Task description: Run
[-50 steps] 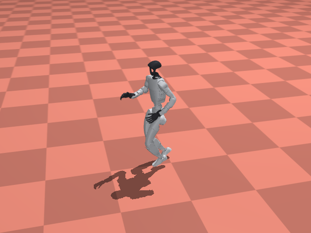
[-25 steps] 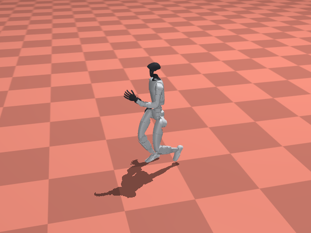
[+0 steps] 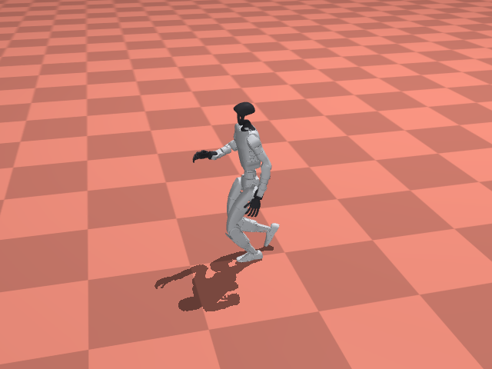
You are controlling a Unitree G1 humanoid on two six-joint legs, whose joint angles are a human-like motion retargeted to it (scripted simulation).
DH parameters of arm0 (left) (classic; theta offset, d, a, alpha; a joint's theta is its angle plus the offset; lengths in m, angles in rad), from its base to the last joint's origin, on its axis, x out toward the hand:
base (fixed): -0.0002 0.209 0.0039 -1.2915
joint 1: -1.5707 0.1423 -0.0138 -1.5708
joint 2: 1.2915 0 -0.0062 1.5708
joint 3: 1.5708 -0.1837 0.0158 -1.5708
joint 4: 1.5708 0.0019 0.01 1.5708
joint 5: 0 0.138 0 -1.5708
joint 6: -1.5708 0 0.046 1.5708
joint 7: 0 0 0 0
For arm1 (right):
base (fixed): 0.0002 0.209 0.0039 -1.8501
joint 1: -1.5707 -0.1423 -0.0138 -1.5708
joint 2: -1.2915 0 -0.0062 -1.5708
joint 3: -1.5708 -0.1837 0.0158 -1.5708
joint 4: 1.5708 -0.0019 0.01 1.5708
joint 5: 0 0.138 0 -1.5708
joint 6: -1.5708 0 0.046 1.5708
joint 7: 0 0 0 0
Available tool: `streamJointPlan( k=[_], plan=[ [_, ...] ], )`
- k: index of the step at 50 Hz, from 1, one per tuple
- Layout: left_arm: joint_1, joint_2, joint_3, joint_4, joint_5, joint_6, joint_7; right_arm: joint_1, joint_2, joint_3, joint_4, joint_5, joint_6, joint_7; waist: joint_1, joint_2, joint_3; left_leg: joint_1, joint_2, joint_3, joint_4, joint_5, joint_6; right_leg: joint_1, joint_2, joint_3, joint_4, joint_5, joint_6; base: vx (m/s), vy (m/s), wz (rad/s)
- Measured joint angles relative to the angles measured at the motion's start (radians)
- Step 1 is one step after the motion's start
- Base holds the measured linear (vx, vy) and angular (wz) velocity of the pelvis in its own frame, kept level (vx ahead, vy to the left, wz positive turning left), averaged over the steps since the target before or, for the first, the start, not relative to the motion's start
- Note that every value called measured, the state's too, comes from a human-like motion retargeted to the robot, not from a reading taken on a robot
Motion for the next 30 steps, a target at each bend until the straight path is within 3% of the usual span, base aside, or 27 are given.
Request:
streamJointPlan(
  k=[3, 7, 12, 15, 19, 22, 27, 30],
  plan=[
    [-0.181, -0.034, -0.004, 0.157, -0.018, 0.035, 0.052, 0.035, 0.071, 0.028, 0.219, -0.002, 0.063, 0.0, -0.013, -0.013, 0.028, -0.006, -0.021, -0.008, 0.082, -0.11, 0.06, -0.092, -0.038, 0.001, 0.225, -0.023, -0.022, 0.15, 0.05, -0.15],
    [-0.403, -0.093, -0.035, 0.165, -0.108, 0.035, 0.095, 0.098, 0.165, 0.061, 0.649, 0.069, 0.128, 0.039, -0.042, 0.008, 0.036, 0.071, -0.028, -0.043, -0.006, -0.11, 0.042, -0.204, -0.079, -0.023, 0.311, -0.105, -0.117, 0.17, 0.03, 0.05],
    [-0.534, -0.119, -0.106, -0.097, -0.178, -0.023, 0.075, 0.214, 0.198, 0.035, 0.983, 0.192, 0.151, 0.098, -0.109, 0.057, 0.035, 0.245, -0.015, -0.097, -0.259, 0.096, -0.078, -0.248, -0.092, -0.077, 0.093, -0.145, -0.159, 0.16, -0.03, 0.41],
    [-0.576, -0.1, -0.145, -0.268, -0.18, -0.073, 0.049, 0.279, 0.199, 0.008, 1.062, 0.248, 0.149, 0.115, -0.148, 0.078, 0.029, 0.302, 0.008, -0.112, -0.357, 0.229, -0.15, -0.242, -0.068, -0.1, -0.126, -0.116, -0.135, 0.08, -0.07, 0.5],
    [-0.611, -0.057, -0.189, -0.443, -0.161, -0.126, 0.021, 0.343, 0.197, -0.022, 1.09, 0.287, 0.149, 0.119, -0.163, 0.111, 0.025, 0.289, 0.08, -0.098, -0.238, 0.277, -0.19, -0.198, 0.013, -0.094, -0.393, -0.072, -0.102, 0.03, -0.06, 0.29],
    [-0.618, -0.031, -0.204, -0.529, -0.152, -0.145, 0.008, 0.362, 0.195, -0.028, 1.095, 0.29, 0.149, 0.106, -0.152, 0.126, 0.022, 0.251, 0.16, -0.065, -0.002, 0.236, -0.165, -0.158, 0.061, -0.09, -0.472, -0.109, -0.12, 0.01, -0.06, 0.08],
    [-0.61, -0.022, -0.18, -0.557, -0.146, -0.112, 0.028, 0.242, 0.184, -0.022, 1.118, 0.256, 0.161, 0.072, -0.103, 0.147, 0.072, 0.165, 0.32, -0.049, 0.436, 0.077, -0.07, -0.117, 0.127, -0.115, -0.408, -0.403, -0.251, 0.04, -0.07, -0.06],
    [-0.583, -0.058, -0.159, -0.473, -0.122, -0.062, 0.037, 0.109, 0.184, -0.014, 1.12, 0.256, 0.16, 0.037, -0.068, 0.148, 0.112, 0.106, 0.352, -0.052, 0.542, 0.013, -0.018, -0.094, 0.142, -0.115, -0.399, -0.473, -0.287, 0.09, -0.04, -0.18]
  ],
)
